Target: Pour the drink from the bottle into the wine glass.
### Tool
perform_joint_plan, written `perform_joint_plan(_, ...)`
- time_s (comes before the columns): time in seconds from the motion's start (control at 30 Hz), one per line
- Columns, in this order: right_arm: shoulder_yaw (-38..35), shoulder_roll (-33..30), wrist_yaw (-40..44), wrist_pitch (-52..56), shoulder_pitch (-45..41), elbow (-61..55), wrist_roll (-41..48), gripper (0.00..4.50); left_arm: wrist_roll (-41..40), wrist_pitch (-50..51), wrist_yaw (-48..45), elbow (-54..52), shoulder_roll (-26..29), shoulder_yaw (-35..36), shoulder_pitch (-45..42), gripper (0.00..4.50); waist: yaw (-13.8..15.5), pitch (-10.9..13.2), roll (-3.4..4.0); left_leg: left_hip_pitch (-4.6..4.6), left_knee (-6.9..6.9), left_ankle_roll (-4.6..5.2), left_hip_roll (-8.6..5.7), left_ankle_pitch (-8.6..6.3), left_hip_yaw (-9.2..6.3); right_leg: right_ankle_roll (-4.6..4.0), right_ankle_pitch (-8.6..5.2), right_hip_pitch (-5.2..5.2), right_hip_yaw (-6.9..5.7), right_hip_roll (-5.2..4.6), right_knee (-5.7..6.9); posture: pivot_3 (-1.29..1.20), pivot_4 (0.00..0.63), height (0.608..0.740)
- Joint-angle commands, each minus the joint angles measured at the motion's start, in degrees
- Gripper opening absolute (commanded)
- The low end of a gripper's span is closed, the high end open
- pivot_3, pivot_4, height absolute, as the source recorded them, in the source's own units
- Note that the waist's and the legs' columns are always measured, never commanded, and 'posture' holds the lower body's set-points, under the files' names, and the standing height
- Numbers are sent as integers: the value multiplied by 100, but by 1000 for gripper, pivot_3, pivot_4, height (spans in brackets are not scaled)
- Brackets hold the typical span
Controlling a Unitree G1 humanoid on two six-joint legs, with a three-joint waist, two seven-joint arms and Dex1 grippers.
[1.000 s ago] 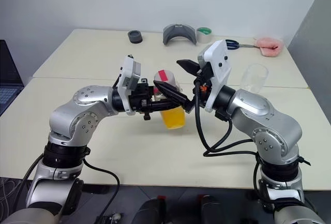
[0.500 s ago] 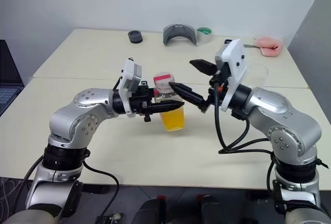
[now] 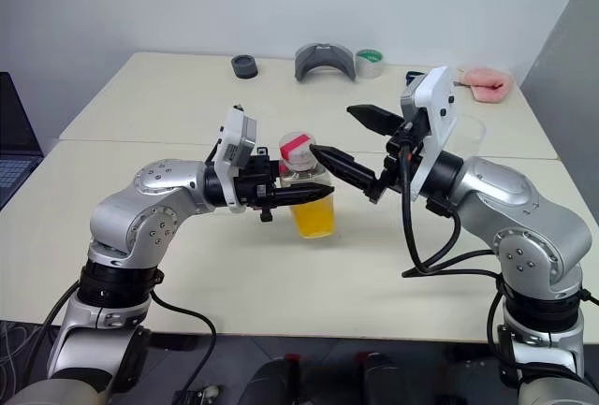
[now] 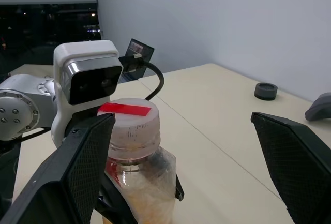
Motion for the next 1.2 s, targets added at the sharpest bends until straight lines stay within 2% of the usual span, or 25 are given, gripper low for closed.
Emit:
perform_joint_plan(0.03, 2, 56, -18, -123, -102, -132, 51, 4485, -14, -168, -18, -131, 1, 110, -181, 1776, 0, 0, 0, 0, 0, 0, 0, 0, 0, 0, 0, 0, 0, 0, 0, 0, 150, 740)
perform_joint_plan(0.3, 275, 336, 179, -107, -222, -49, 259, 4485, -35, -154, -16, -156, -27, 93, -178, 1776, 0, 0, 0, 0, 0, 0, 1, 0, -1, 0, 0, 0, -1, 0, 0, 0, 150, 740)
perform_joint_plan(0.63, 550, 580, 340, -262, -382, 248, 7, 4485, -36, -131, -19, -198, -35, 86, -160, 1776, 1, 0, 0, 0, 0, 0, 1, 0, -1, 0, 0, 0, -1, 0, 0, 0, 150, 740)
perform_joint_plan(0.9, 680, 491, 545, -394, -374, 293, -168, 1800, -28, -129, 6, -223, -35, 86, -139, 1776, 1, 0, 0, 0, 0, 0, 0, 0, -1, 0, 0, 0, -1, -1, 1, 0, 150, 740)
perform_joint_plan(1.1, 314, 903, 224, -945, -653, 472, -280, 1774, -27, -133, 3, -233, -36, 78, -124, 1776, -12, 1, 2, 0, 0, 0, 0, 0, 0, 0, 0, -3, 2, -1, 4, 0, 150, 740)
perform_joint_plan(1.2, 398, 779, 368, -1264, -772, 561, -673, 1774, -38, -119, -3, -249, -44, 74, -109, 1776, -1, 1, 2, 0, 0, 0, 0, 0, -2, 0, 0, -1, -3, 1, 1, 0, 150, 740)
